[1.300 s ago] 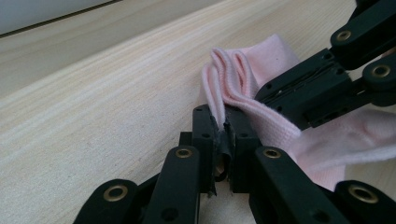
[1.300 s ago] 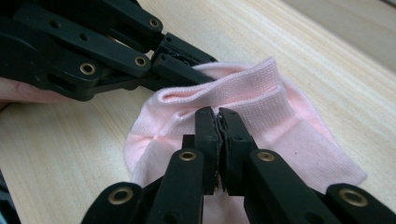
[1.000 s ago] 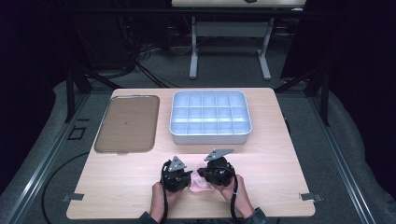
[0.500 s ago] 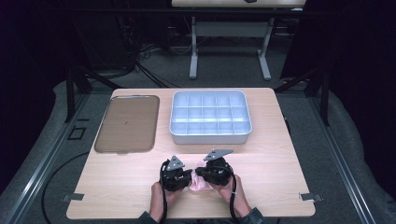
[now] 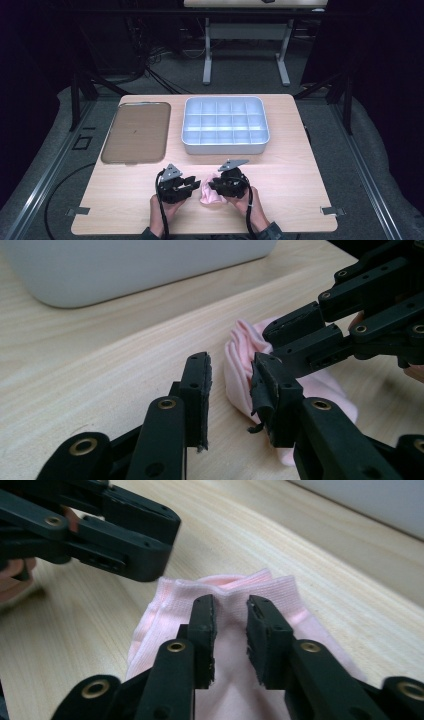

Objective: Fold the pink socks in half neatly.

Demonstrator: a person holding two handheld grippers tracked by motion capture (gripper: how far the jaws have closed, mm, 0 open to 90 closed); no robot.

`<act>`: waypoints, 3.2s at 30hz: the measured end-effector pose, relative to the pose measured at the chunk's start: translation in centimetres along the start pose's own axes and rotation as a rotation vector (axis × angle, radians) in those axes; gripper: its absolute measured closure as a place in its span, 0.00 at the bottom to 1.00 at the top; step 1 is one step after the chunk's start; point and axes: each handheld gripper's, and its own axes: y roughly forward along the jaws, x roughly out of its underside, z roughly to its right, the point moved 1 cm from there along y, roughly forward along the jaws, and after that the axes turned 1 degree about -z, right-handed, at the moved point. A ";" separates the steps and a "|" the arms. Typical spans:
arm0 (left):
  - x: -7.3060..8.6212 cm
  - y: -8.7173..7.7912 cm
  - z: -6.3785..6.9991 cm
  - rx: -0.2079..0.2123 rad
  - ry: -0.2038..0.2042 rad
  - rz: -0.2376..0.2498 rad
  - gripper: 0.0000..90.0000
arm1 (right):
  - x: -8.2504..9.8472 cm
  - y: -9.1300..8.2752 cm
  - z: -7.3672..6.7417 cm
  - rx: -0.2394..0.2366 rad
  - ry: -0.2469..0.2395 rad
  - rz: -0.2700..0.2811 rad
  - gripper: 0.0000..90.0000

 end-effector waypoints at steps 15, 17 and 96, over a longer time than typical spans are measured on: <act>-1.7 2.2 3.3 0.095 0.219 -0.099 0.86 | 2.7 -1.7 0.4 0.048 0.018 -0.029 0.88; -1.5 3.0 2.9 0.070 0.225 -0.129 0.89 | 3.0 -1.2 0.3 0.062 0.013 -0.041 0.87; 0.2 4.3 5.0 -0.017 0.223 -0.123 0.90 | 3.9 -2.8 2.2 0.175 0.144 -0.101 0.76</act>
